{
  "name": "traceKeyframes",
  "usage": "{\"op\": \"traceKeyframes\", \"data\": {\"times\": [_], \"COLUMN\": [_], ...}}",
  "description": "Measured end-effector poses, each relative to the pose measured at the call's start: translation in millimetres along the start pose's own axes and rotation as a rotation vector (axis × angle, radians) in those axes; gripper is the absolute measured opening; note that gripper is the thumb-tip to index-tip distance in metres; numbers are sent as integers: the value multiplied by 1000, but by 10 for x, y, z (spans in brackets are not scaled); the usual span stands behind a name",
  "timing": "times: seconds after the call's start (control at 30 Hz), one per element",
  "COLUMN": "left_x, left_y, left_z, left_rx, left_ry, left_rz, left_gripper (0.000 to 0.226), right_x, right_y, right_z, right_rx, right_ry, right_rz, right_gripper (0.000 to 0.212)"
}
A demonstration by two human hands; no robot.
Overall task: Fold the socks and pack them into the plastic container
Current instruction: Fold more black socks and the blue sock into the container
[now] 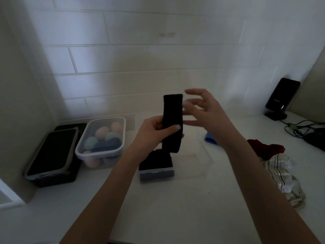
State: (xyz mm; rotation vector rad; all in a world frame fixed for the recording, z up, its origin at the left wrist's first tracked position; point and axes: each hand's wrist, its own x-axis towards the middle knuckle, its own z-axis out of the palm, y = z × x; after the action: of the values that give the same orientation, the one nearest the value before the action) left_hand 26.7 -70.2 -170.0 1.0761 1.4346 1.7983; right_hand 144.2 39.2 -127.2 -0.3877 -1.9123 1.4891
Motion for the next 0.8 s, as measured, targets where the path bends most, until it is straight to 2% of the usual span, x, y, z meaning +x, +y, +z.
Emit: {"op": "traceKeyframes", "data": {"times": [0.07,0.13,0.27,0.43,0.63,0.73,0.8], "left_x": [19,21,19,31,16,21,25], "left_y": [-27,-59,-146,-156,-152,-144,-135], "left_z": [-45,-89,-176,-264,-286,-290,-296], "left_rx": [-7,20,93,59,35,-39,-173], "left_ry": [21,0,-15,-64,0,-20,-86], "left_rz": [15,23,42,5,59,15,-49], "left_gripper": [13,15,18,21,15,8,21], "right_x": [21,15,22,29,-10,-11,-13], "right_y": [97,168,217,207,202,205,189], "right_z": [9,61,158,186,244,270,272], "right_rx": [-20,-77,-83,-135,-99,-25,23], "right_ry": [-134,-197,-176,-105,-213,-250,-242], "right_rz": [120,132,40,-41,2,33,63], "right_gripper": [29,24,27,26,31,33,34]}}
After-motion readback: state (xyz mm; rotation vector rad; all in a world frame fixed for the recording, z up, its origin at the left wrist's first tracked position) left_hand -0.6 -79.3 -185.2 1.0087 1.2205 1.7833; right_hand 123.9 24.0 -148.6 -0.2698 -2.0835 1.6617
